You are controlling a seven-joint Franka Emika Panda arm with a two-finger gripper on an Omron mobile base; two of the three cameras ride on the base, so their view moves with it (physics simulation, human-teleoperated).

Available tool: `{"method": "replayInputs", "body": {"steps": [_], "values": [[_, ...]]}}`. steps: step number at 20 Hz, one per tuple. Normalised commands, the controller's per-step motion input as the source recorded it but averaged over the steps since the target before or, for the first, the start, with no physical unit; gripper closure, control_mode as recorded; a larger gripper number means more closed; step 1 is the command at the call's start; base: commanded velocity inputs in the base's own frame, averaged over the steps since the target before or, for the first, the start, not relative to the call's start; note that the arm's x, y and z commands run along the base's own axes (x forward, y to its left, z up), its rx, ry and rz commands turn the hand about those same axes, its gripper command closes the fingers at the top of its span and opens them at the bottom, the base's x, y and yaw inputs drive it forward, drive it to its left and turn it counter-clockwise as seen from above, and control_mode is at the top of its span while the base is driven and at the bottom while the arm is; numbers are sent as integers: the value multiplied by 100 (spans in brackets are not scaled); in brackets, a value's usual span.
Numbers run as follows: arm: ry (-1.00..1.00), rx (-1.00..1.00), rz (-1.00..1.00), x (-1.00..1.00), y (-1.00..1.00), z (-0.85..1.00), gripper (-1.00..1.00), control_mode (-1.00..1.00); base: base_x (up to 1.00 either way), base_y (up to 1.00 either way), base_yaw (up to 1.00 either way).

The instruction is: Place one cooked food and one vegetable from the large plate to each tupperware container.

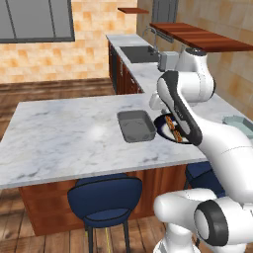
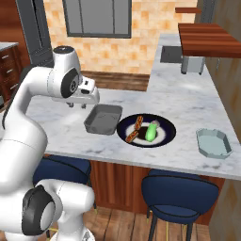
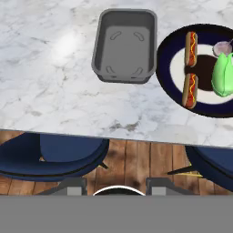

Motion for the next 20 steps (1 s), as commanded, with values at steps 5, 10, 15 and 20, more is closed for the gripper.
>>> {"method": "replayInputs", "body": {"steps": [5, 10, 15, 20], "values": [[0, 0, 0, -37, -8, -8, -100, -100, 0, 0, 0], [13, -2, 0, -29, -23, -47, -100, -100, 0, 0, 0], [30, -2, 0, 45, -23, -55, -100, -100, 0, 0, 0], [9, 1, 0, 52, -52, -35, -100, -100, 0, 0, 0]]}}
